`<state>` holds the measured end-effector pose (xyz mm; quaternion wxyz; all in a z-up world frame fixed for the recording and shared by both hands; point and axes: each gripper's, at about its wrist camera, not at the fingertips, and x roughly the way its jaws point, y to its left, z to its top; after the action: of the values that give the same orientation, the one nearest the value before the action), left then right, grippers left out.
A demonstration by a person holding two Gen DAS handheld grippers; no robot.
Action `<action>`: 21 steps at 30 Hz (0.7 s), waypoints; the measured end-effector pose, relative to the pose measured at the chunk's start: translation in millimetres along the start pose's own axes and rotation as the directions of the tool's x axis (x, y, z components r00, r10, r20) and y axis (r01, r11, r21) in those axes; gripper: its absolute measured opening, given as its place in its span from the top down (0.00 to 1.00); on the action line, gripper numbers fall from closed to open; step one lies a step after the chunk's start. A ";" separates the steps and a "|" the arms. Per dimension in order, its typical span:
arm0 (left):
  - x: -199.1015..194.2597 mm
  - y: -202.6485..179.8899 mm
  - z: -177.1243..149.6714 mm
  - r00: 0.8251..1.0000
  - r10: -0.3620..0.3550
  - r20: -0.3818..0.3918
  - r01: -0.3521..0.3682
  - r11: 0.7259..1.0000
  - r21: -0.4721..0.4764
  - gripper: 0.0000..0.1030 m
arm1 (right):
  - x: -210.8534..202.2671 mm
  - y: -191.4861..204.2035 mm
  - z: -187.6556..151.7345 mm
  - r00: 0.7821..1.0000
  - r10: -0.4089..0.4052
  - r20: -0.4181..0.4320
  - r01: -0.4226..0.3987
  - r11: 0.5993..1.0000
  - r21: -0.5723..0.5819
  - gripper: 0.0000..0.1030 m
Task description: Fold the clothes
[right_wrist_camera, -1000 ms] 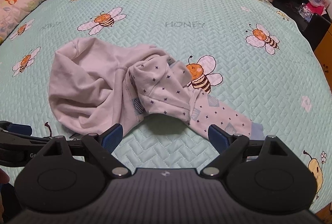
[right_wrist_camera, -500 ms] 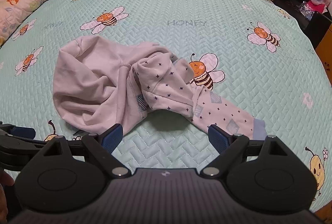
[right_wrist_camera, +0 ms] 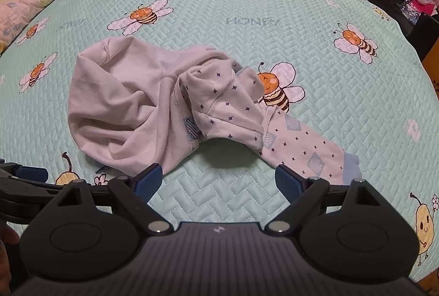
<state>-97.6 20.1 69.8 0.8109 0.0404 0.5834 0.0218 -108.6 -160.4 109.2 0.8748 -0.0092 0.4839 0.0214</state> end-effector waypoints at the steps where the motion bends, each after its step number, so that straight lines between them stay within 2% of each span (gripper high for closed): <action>1: 1.2 1.4 0.2 1.000 0.002 -0.002 -0.002 1.000 -0.004 0.30 | 1.4 -0.2 -0.3 1.000 0.001 -0.003 -0.001 1.000 0.001 0.13; 8: 9.4 9.8 0.7 1.000 -0.006 -0.011 0.006 1.000 -0.028 0.30 | 8.8 -8.4 -2.3 0.999 0.050 -0.010 -0.050 0.998 0.028 0.13; 12: 3.0 10.1 0.9 0.998 -0.044 0.038 0.045 0.999 -0.022 0.30 | 11.0 -14.3 -3.5 0.996 0.090 0.006 -0.090 0.995 0.041 0.13; 15: -9.8 12.0 1.0 0.989 -0.083 0.121 0.087 0.996 -0.023 0.31 | 5.8 -26.6 -8.9 0.986 0.108 0.126 -0.113 0.993 0.031 0.13; 18: -26.8 17.2 1.4 0.969 -0.108 0.221 0.119 0.992 -0.037 0.31 | 1.8 -45.4 -15.6 0.958 0.112 0.264 -0.124 0.992 0.029 0.13; 20: -37.4 20.3 1.4 0.951 -0.134 0.280 0.151 0.988 -0.040 0.31 | 4.0 -55.0 -16.3 0.944 0.120 0.306 -0.138 0.990 0.036 0.14; 21: -39.7 20.4 1.2 0.947 -0.143 0.288 0.160 0.987 -0.036 0.31 | 5.7 -58.9 -16.3 0.939 0.124 0.319 -0.144 0.989 0.040 0.18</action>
<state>-108.9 37.0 109.5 0.8864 -0.0255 0.4614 -0.0293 -116.6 -219.7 95.5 0.9373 0.0548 0.3375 0.0668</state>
